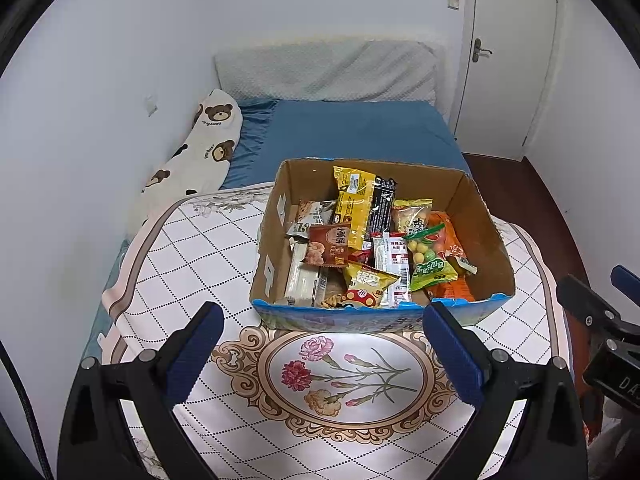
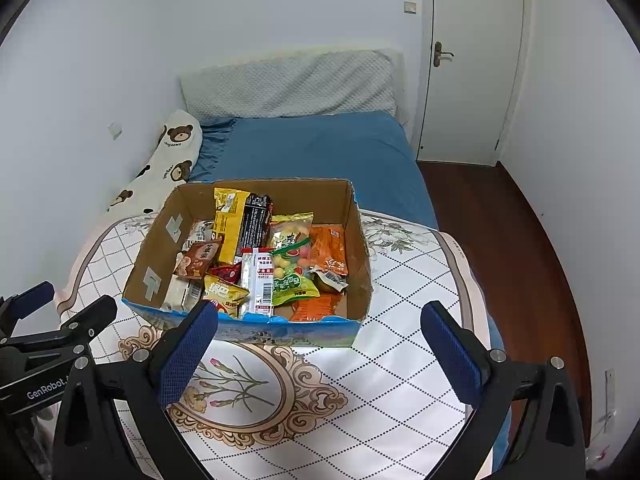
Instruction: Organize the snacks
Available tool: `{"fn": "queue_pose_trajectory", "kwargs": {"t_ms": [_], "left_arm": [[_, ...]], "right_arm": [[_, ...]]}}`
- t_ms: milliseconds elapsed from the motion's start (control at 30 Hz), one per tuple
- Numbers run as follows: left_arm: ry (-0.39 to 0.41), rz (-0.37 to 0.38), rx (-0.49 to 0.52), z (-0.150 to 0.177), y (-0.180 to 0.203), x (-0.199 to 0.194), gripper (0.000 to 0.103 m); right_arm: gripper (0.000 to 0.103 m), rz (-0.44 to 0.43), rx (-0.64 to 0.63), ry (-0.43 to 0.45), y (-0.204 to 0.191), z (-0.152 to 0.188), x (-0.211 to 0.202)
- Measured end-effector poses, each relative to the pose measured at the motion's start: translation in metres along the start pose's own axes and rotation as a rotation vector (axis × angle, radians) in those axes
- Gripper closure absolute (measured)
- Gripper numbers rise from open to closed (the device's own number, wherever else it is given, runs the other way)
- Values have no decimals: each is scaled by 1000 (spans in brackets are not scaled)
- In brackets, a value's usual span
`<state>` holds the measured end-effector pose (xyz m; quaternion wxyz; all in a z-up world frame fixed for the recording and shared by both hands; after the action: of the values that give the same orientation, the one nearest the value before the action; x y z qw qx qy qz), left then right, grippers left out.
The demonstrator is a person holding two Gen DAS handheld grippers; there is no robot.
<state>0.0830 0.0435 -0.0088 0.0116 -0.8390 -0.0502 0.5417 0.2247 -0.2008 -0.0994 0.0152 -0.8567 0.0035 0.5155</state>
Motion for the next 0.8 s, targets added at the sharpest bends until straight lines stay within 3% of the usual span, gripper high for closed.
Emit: {"fn": "queue_pose_trajectory", "kwargs": {"t_ms": [800], "left_arm": [[6, -1, 2, -1, 0, 0, 1]], "right_arm": [[0, -3, 2, 0, -2, 1, -4]]}}
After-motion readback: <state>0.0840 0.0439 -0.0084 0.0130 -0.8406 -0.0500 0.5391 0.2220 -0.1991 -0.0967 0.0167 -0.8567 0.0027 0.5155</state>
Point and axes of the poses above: each gripper's, at about its wrist camera, not at the fingertips, and x roughly the way its jaws point, y to its right, z to its underside, the point moved 8 cm from there along x, roughly the way its jaws point, and after that the axes turned 12 degrees about -y, right-handed, at the moved point
